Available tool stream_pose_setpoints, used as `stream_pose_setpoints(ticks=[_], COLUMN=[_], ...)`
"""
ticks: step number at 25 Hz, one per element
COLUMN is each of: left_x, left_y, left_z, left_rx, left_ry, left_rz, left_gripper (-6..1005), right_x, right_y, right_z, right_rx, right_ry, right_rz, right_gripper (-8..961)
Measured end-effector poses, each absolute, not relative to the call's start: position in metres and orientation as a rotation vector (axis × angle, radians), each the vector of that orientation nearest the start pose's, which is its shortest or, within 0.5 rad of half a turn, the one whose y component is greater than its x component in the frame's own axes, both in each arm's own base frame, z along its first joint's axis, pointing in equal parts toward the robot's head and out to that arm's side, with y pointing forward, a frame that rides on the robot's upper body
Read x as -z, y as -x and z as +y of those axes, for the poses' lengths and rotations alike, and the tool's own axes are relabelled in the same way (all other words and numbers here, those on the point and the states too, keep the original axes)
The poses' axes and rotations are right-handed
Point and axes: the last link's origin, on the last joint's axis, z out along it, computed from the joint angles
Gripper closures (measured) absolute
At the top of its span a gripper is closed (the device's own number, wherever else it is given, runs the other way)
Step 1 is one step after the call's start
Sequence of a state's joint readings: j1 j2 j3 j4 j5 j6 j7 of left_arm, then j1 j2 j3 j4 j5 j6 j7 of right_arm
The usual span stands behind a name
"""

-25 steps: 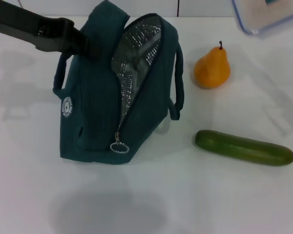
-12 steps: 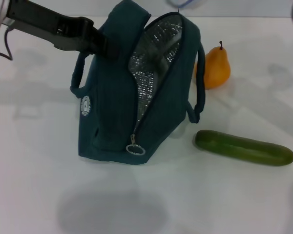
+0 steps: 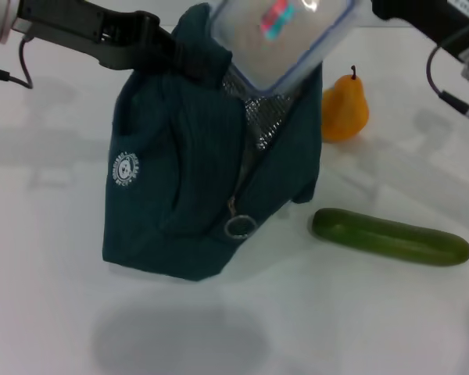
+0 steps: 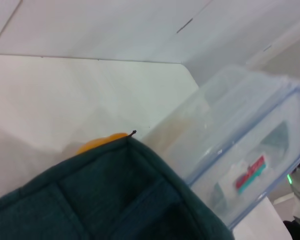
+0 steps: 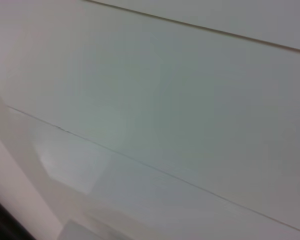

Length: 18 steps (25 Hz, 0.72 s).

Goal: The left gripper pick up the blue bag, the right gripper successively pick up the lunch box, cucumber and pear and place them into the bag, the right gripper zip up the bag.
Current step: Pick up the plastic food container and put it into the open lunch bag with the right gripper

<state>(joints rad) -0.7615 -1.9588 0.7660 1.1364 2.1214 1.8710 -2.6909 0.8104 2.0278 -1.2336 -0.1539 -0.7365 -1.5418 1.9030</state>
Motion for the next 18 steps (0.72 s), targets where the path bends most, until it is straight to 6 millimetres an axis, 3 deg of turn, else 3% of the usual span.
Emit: stream_pose_setpoints(ticks=[8, 18], left_x=[-0.093, -0.079], left_y=[0.153, 0.159], left_z=[0.376, 0.374], left_rx=[0.418, 0.430], left_ry=[2.646, 2.677], left_rz=[-1.593, -1.625], left_gripper=[956, 957], right_x=[0.017, 0.048], right_y=[-0.170, -0.154], right_z=[0.380, 0.391], right_rx=[-1.742, -1.412], right_ry=[2.194, 2.364], right_rz=[1.624, 1.561], right_gripper=[759, 738])
